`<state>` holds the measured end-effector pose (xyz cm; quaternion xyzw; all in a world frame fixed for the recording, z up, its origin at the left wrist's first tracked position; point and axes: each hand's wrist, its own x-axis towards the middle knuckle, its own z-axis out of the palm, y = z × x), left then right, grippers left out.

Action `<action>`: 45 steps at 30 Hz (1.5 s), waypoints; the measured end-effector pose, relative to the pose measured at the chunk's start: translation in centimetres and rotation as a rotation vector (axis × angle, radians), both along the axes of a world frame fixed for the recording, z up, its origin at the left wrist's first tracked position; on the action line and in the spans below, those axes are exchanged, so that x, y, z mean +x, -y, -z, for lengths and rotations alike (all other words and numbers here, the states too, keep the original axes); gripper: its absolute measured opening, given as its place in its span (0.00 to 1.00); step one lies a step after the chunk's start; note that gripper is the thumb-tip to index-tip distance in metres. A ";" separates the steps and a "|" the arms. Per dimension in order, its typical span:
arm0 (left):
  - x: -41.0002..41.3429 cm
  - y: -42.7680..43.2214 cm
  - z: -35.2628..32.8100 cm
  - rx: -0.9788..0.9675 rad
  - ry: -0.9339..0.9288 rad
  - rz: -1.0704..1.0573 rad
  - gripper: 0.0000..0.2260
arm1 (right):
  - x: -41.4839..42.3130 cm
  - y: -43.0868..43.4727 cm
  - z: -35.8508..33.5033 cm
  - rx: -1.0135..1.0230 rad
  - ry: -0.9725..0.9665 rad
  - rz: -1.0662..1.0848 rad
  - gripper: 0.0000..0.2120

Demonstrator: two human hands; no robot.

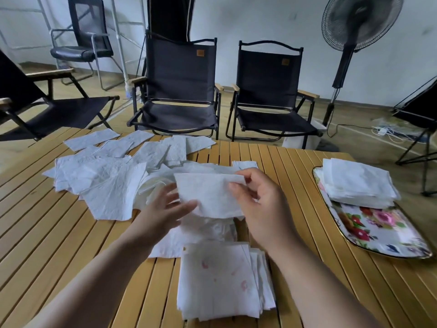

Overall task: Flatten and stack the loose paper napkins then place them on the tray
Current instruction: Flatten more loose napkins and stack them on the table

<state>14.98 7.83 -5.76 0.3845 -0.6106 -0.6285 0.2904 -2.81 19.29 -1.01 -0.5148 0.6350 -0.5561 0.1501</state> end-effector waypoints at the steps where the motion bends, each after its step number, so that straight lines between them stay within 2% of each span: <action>1: 0.0 -0.2 -0.3 0.053 -0.063 0.037 0.27 | -0.2 -0.8 -0.5 0.023 0.101 -0.024 0.01; 3: 0.1 -0.8 -1.0 0.128 -0.118 0.129 0.22 | -1.0 -2.3 -1.0 0.078 0.247 -0.035 0.03; 5: 0.1 -1.3 -1.3 0.161 -0.086 0.204 0.17 | -2.0 -3.4 -0.9 0.168 0.357 -0.026 0.06; 8: 0.5 -2.1 -1.3 0.186 0.031 0.281 0.12 | -3.4 -5.0 0.1 0.460 0.408 -0.026 0.12; 12: 0.9 -2.7 -0.1 0.073 0.356 0.402 0.07 | -4.1 -6.2 1.3 0.971 0.107 -0.135 0.14; 14: 1.0 -2.8 0.5 -0.016 0.532 0.425 0.06 | -4.0 -5.9 1.8 1.108 -0.086 -0.160 0.14; 16: 0.8 -3.1 0.7 -0.057 0.625 0.440 0.07 | -3.8 -5.2 2.3 1.159 -0.211 -0.124 0.13; 18: 0.7 -2.9 0.8 -0.086 0.682 0.425 0.09 | -3.6 -4.5 2.6 1.115 -0.262 -0.021 0.10; 21: 0.6 -1.8 1.0 -0.214 0.752 0.275 0.14 | -3.3 -3.0 2.9 0.887 -0.269 0.130 0.10; 23: 0.6 -0.9 0.9 -0.269 0.697 0.116 0.12 | -2.8 -1.7 3.3 0.698 -0.228 0.160 0.09; 25: 0.8 -0.5 0.6 -0.309 0.647 0.000 0.08 | -2.0 -0.2 3.9 0.591 -0.244 0.155 0.10; 29: 1.3 0.3 0.4 -0.321 0.612 -0.104 0.06 | -0.2 3.1 6.0 0.637 -0.323 0.064 0.27; 31: 1.6 0.6 0.4 -0.296 0.583 -0.136 0.07 | 0.8 4.3 6.8 0.679 -0.334 0.034 0.30; 35: 1.9 0.9 0.5 -0.291 0.575 -0.163 0.09 | 1.0 5.6 7.7 0.624 -0.285 0.073 0.21; 41: 2.1 0.8 0.5 -0.288 0.568 -0.153 0.10 | 0.4 5.2 7.4 0.569 -0.153 0.096 0.13; 45: 1.6 0.7 0.5 -0.305 0.573 -0.135 0.10 | -0.5 4.0 6.8 0.504 -0.175 0.167 0.10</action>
